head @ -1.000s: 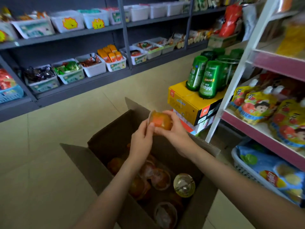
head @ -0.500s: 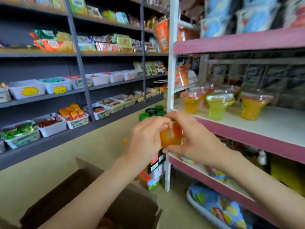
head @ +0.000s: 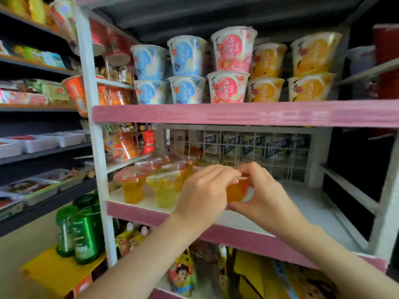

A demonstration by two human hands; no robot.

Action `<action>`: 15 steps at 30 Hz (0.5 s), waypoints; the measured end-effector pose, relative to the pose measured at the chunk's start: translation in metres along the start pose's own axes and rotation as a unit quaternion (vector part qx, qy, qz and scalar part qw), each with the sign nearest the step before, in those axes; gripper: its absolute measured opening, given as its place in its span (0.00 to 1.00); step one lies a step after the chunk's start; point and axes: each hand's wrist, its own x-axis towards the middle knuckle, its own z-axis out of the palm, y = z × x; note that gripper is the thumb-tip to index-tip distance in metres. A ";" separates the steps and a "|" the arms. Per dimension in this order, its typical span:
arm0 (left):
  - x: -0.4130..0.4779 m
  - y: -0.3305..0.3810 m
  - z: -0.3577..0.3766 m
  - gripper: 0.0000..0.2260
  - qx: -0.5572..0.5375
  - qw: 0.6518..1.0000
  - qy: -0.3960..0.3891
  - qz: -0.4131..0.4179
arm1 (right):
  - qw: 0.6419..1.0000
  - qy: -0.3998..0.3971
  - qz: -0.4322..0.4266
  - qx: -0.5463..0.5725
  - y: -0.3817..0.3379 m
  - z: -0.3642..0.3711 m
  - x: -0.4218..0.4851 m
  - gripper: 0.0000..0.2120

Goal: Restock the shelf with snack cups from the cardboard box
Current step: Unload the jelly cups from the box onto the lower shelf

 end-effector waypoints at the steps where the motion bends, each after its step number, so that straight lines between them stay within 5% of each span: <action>1: 0.003 0.003 0.012 0.11 -0.007 1.000 -0.005 -0.002 | 1.000 -0.006 0.010 0.001 0.010 -0.004 0.001 0.27; 6: 0.010 0.000 0.080 0.12 0.048 0.995 -0.082 -0.005 | 0.997 -0.038 0.036 -0.064 0.074 0.009 0.022 0.27; 10: 0.027 -0.003 0.123 0.16 0.099 0.954 -0.274 -0.076 | 0.987 -0.061 0.077 -0.124 0.122 0.032 0.048 0.14; 15: 0.021 -0.027 0.163 0.14 0.147 0.917 -0.355 -0.103 | 0.967 -0.135 0.164 -0.141 0.164 0.067 0.082 0.17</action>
